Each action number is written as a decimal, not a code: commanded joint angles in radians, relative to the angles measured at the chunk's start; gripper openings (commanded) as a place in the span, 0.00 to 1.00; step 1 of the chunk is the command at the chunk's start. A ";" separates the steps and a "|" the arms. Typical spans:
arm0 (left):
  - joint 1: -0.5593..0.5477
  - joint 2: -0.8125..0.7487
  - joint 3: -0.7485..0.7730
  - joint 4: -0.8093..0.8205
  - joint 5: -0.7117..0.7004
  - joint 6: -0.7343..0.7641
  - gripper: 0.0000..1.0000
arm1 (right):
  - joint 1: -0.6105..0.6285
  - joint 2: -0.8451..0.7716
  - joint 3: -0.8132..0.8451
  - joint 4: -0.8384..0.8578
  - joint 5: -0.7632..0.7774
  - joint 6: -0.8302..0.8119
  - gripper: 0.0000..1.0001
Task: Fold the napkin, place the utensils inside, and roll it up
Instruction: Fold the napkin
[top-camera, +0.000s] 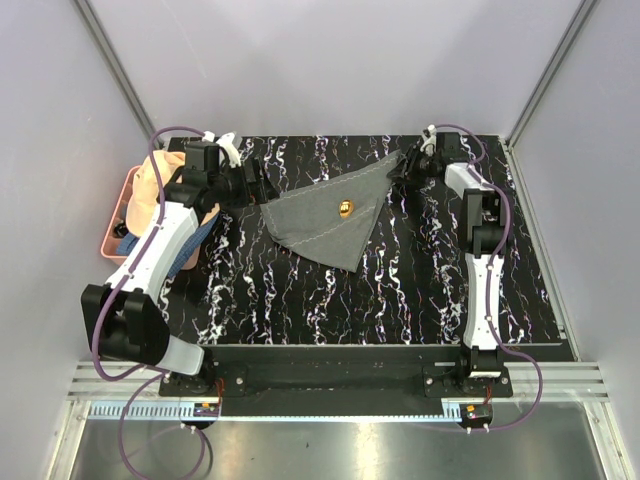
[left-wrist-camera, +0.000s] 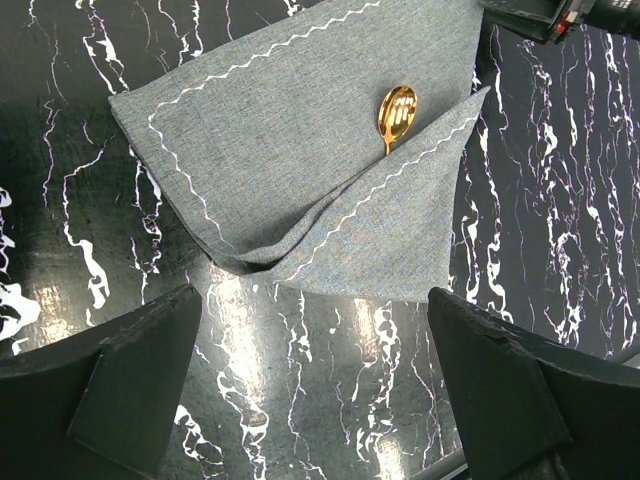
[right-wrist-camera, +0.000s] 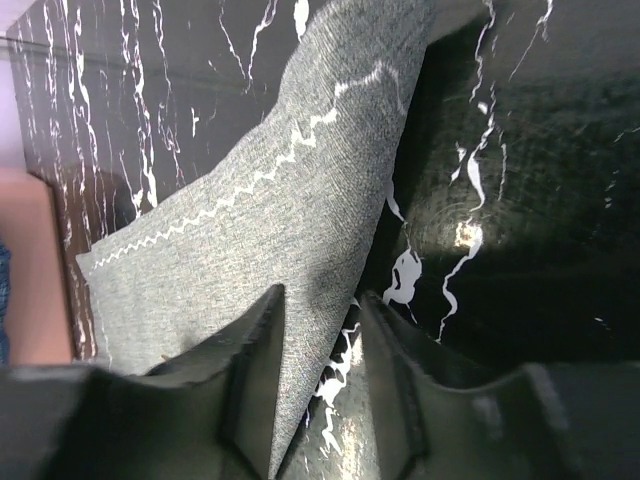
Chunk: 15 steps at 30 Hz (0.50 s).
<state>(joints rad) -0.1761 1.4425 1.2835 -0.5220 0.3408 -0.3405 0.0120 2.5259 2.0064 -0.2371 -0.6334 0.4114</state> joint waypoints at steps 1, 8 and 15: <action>-0.002 0.001 0.007 0.036 0.047 -0.006 0.99 | 0.011 0.051 0.018 -0.042 -0.031 0.020 0.40; -0.003 -0.014 0.010 0.037 0.053 -0.006 0.99 | 0.019 0.050 0.003 -0.065 -0.025 0.012 0.15; -0.003 -0.005 0.022 0.025 0.095 -0.022 0.99 | 0.026 -0.030 -0.119 -0.050 0.014 0.006 0.00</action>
<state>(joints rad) -0.1761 1.4429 1.2835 -0.5228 0.3752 -0.3450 0.0170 2.5401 1.9762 -0.2234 -0.6716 0.4355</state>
